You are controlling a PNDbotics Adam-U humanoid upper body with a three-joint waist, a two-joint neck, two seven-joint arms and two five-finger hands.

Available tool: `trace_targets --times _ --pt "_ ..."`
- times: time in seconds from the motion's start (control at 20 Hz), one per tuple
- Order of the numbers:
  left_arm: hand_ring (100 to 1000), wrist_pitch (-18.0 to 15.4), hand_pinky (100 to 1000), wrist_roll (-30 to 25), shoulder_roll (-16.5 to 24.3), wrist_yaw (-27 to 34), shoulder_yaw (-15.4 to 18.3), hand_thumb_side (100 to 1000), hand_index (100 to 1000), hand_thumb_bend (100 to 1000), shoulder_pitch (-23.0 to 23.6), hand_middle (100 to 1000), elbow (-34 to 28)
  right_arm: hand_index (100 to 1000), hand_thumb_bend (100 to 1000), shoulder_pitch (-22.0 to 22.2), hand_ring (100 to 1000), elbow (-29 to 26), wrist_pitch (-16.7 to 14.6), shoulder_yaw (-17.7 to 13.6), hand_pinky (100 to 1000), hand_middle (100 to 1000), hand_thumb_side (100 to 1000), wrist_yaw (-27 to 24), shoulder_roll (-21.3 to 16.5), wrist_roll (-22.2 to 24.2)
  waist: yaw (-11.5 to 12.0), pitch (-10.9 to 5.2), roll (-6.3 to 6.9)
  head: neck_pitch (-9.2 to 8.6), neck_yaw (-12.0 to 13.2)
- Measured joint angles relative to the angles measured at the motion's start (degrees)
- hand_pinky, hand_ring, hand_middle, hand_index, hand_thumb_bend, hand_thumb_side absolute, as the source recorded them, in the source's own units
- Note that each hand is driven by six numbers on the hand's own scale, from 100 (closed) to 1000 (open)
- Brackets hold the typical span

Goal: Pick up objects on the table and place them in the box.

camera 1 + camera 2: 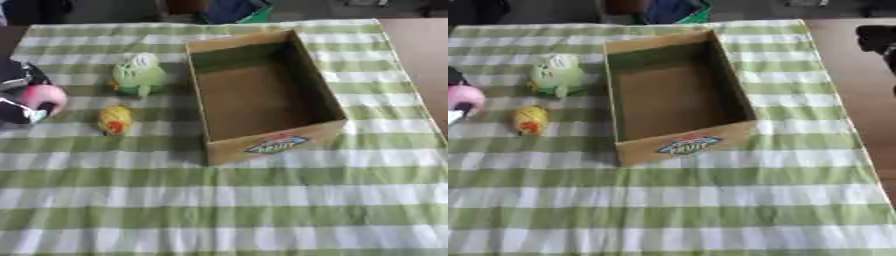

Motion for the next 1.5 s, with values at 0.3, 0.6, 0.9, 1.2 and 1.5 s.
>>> trace_targets --times 0.3,0.6,0.9,1.2,1.5 --pt "577 0.24 393 -0.42 -0.03 3.51 0.01 246 656 100 0.35 509 -1.04 877 115 0.08 760 0.00 0.34 0.00 809 489 993 -0.01 0.02 -0.11 -0.05 -0.16 0.18 0.00 -0.01" --pt "538 1.30 354 -1.28 -0.28 8.04 0.30 251 603 100 0.35 467 -2.91 876 112 0.34 760 -0.02 0.54 0.00 808 489 995 -0.02 0.08 -0.29 -0.14 -0.55 0.22 0.00 -0.14" --pt "521 2.61 336 -1.15 -0.50 10.58 0.41 259 577 100 -0.18 447 -5.91 876 106 0.36 760 -0.06 0.70 0.00 808 490 998 -0.05 0.17 -0.45 -0.36 -0.89 0.47 0.01 -0.75" --pt "518 3.72 342 -0.06 -1.21 11.62 0.56 271 567 100 -1.60 440 -9.30 876 101 0.38 761 -0.08 0.90 0.00 807 491 1000 -0.07 0.46 -0.65 -0.56 -1.38 0.57 0.00 -0.83" --pt "519 4.50 345 1.60 -3.85 12.03 0.70 279 562 100 -4.11 436 -13.14 875 100 0.50 758 -0.11 1.15 -0.01 807 490 998 -0.07 0.59 -0.90 -0.82 -1.59 0.56 -0.03 -0.83"
